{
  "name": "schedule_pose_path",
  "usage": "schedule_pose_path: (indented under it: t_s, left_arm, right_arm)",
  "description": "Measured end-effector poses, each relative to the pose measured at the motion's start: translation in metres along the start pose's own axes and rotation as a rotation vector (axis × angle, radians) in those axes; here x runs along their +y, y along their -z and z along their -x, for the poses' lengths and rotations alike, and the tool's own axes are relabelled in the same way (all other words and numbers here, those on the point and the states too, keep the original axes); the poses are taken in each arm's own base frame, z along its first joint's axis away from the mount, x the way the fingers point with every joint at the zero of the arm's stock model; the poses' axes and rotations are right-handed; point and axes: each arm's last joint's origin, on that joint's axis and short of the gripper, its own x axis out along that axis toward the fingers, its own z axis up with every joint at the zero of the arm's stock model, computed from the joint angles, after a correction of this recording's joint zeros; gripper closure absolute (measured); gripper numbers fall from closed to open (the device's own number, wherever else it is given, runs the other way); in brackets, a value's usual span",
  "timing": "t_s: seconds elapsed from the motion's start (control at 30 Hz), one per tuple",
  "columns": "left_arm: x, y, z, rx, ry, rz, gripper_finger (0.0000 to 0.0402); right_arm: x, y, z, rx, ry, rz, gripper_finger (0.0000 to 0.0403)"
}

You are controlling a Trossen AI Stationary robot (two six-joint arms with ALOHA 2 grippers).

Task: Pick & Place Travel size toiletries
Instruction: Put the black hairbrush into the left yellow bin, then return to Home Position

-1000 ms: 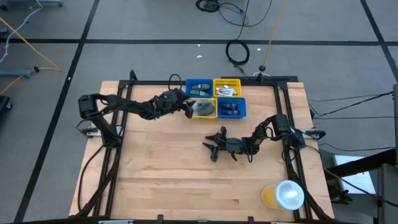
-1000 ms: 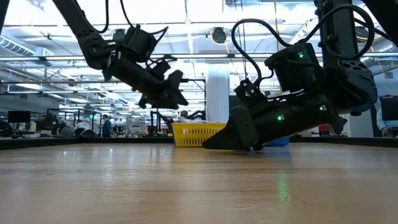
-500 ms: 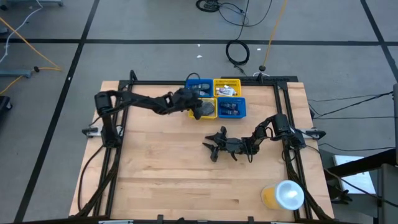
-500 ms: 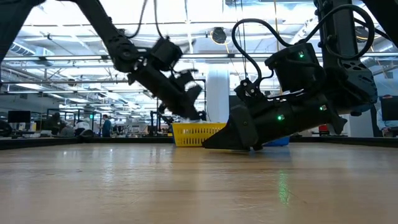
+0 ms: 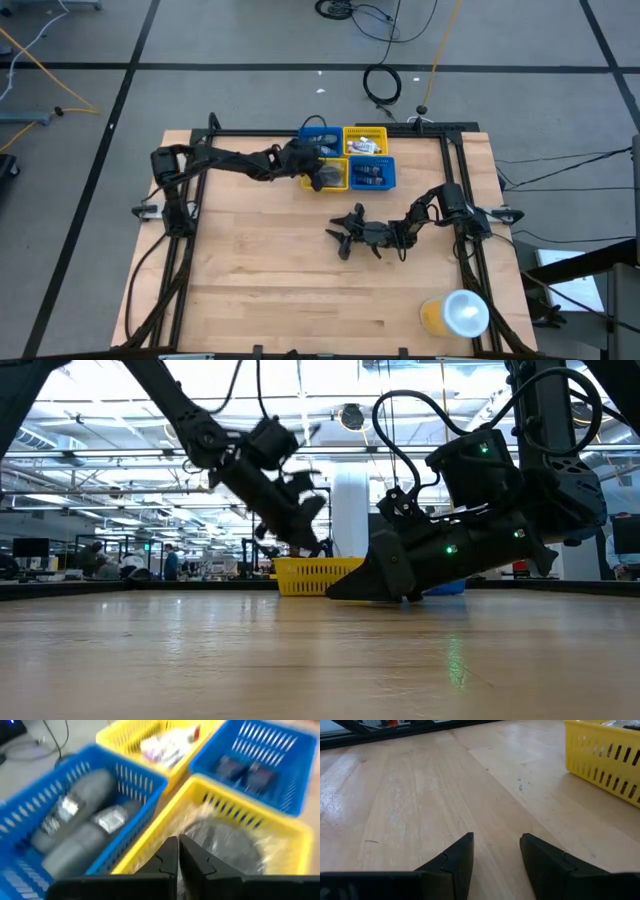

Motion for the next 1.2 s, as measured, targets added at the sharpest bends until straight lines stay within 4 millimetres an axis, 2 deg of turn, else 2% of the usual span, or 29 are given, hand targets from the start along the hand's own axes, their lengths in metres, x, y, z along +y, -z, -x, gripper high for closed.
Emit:
schedule_pose_path:
  t_s: [0.17, 0.3, 0.43, 0.63, 0.83, 1.2]
  left_arm:
    - [-0.009, -0.017, 0.021, -0.061, 0.024, -0.050, 0.0383]
    - [-0.020, -0.030, 0.045, -0.090, 0.045, -0.126, 0.0383]
    - [-0.028, -0.025, 0.070, -0.105, 0.026, -0.201, 0.0397]
    - [-0.025, 0.024, 0.103, -0.155, 0.034, -0.155, 0.0394]
    - [-0.026, 0.078, 0.131, -0.287, 0.180, -0.123, 0.0394]
    - [-0.004, 0.136, 0.191, -0.527, 0.338, 0.008, 0.0397]
  right_arm:
    - [0.000, 0.000, 0.000, 0.003, 0.001, 0.002, 0.0248]
    - [0.000, 0.000, 0.000, 0.004, 0.000, 0.002, 0.0248]
    - [0.000, 0.001, 0.000, 0.006, -0.002, 0.004, 0.0248]
    - [0.003, 0.001, 0.001, 0.015, -0.031, 0.005, 0.0248]
    - [0.003, 0.001, 0.001, 0.017, -0.034, 0.004, 0.0248]
    - [0.003, 0.002, 0.001, 0.019, -0.031, 0.006, 0.0248]
